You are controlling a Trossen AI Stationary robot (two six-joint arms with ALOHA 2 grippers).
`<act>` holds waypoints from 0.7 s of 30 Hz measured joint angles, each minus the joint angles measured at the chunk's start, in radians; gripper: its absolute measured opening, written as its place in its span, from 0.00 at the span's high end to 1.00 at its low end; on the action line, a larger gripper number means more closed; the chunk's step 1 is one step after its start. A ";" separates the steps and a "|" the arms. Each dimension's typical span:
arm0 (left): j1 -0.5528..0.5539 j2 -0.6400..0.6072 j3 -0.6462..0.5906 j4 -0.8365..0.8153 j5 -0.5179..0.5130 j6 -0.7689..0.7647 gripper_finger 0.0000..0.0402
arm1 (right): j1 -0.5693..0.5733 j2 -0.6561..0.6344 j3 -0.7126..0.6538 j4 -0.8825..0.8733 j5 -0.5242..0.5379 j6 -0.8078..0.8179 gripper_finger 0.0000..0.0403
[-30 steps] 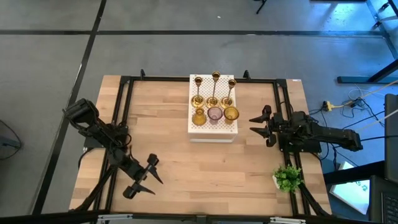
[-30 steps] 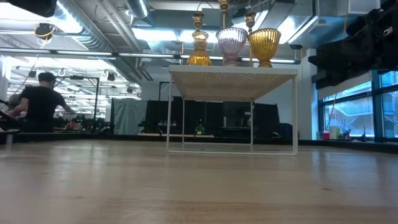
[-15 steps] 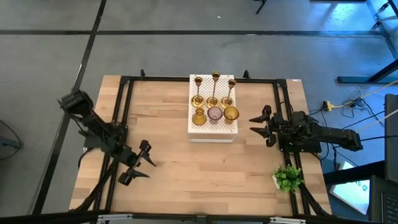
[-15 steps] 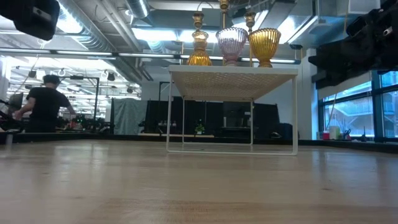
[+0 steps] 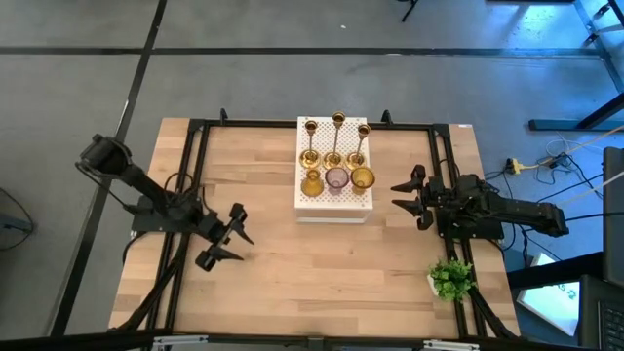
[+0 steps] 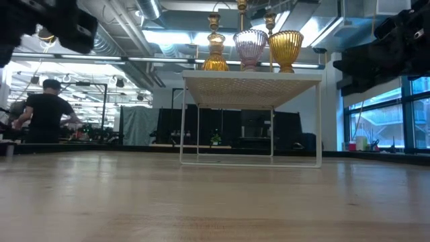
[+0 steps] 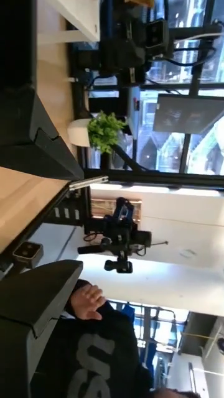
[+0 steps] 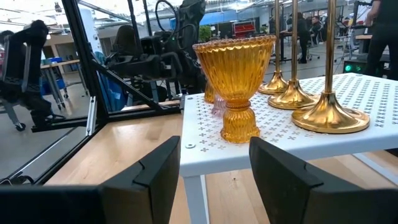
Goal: Pick & Place candle stick holders
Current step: Return to Home Position
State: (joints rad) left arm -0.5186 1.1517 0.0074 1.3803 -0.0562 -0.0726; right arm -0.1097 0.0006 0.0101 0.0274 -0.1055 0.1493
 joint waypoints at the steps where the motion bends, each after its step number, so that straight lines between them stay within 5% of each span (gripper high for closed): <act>1: 0.025 -0.013 0.000 -0.017 0.027 -0.009 0.46 | 0.000 0.000 0.000 0.000 0.000 0.000 0.52; 9: 0.147 -0.230 0.000 -0.277 0.130 -0.038 0.46 | 0.000 0.000 0.000 0.000 0.000 0.000 0.52; 21: 0.172 -0.762 0.003 -0.911 0.130 -0.029 0.46 | 0.000 0.000 0.000 0.000 0.000 0.000 0.52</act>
State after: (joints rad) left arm -0.3470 0.3899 0.0105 0.4698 0.0734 -0.1017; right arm -0.1097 0.0006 0.0097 0.0273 -0.1059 0.1493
